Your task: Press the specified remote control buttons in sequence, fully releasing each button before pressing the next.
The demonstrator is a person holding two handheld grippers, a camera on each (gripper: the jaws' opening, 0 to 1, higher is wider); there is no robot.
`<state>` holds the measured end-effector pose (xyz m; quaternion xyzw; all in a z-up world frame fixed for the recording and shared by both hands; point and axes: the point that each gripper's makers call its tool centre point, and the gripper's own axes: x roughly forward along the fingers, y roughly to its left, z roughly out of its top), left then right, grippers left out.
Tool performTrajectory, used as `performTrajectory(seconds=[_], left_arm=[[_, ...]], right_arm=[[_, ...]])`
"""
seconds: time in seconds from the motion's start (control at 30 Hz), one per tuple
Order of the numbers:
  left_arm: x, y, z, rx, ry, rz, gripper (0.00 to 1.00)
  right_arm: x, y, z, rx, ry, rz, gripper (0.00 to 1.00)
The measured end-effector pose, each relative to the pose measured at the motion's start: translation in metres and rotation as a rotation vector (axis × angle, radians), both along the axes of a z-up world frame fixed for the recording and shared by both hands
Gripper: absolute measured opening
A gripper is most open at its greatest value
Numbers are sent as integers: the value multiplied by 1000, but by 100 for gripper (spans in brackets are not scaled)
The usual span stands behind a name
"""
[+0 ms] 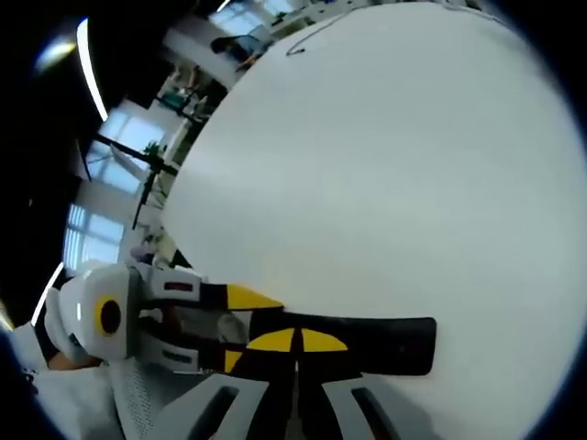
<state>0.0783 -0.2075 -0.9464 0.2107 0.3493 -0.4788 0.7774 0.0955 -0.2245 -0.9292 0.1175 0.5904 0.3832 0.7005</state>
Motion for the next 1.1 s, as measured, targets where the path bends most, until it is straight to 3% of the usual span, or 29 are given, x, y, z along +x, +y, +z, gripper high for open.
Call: performTrajectory(seconds=[0.37, 0.5, 1.1], left_arm=[[-1, 0, 0, 0, -2, -2, 25], [-1, 0, 0, 1, -2, -3, 25], [-2, 0, 1, 3, -9, -24, 24]], right_arm=[[-9, 6, -4, 14, 48, 15, 0], [-11, 7, -5, -10, 21, 32, 0], [-7, 6, -7, -23, 19, 11, 0]])
